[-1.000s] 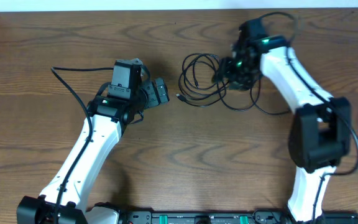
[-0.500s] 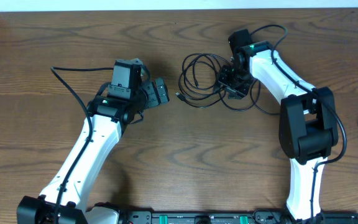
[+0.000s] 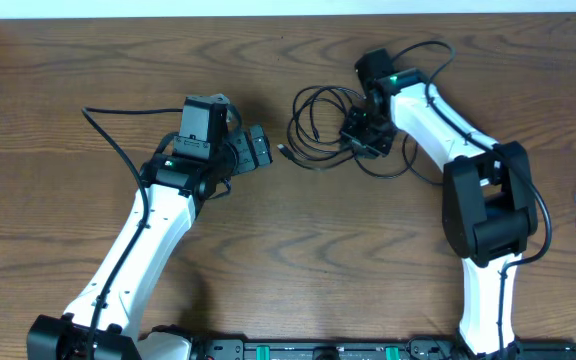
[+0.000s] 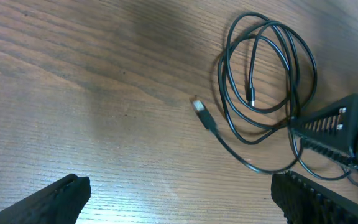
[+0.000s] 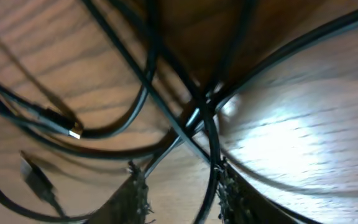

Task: Untangle cables
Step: 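Lower the right gripper and grasp strands of the black cable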

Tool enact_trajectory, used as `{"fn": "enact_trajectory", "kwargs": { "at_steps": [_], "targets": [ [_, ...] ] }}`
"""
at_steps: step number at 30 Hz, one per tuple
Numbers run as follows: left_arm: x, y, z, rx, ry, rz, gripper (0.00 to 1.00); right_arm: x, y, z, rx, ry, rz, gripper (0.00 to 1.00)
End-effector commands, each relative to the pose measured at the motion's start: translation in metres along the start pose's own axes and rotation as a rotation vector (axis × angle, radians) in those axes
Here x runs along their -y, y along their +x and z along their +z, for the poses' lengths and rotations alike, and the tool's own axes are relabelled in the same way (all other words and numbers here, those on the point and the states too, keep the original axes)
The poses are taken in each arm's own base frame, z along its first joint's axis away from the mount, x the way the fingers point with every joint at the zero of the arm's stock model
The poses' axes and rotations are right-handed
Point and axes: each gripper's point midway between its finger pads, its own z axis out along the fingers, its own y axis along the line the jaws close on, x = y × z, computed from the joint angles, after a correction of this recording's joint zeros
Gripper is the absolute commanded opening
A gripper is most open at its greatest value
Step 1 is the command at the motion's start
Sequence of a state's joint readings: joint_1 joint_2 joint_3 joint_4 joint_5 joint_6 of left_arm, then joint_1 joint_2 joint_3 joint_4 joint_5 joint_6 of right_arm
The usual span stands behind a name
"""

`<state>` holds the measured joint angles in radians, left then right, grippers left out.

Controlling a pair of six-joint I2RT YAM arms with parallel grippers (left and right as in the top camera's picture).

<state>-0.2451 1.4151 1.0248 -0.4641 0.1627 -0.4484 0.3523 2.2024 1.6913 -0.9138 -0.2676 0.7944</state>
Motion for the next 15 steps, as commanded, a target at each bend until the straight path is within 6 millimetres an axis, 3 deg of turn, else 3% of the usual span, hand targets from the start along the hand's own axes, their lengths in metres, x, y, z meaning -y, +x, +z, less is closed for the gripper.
{"fn": "enact_trajectory", "kwargs": {
  "at_steps": [1, 4, 11, 15],
  "targets": [
    [0.002, -0.001, -0.003, 0.008, 0.007, 0.003, 1.0, 0.005, 0.005, 0.006, 0.013, 0.054, 0.032, 0.27],
    [0.002, -0.001, -0.003, 0.008, 0.007, 0.003, 1.0, 0.012, 0.001, 0.006, 0.058, 0.113, 0.029, 0.02],
    [0.002, -0.001, -0.003, 0.008, 0.007, 0.003, 1.0, 0.015, 0.002, -0.005, 0.064, 0.134, -0.081, 0.01],
    [0.002, -0.001, -0.003, 0.008, 0.007, 0.003, 1.0, -0.002, 0.004, -0.042, 0.125, 0.077, -0.205, 0.01]
  ]
}}
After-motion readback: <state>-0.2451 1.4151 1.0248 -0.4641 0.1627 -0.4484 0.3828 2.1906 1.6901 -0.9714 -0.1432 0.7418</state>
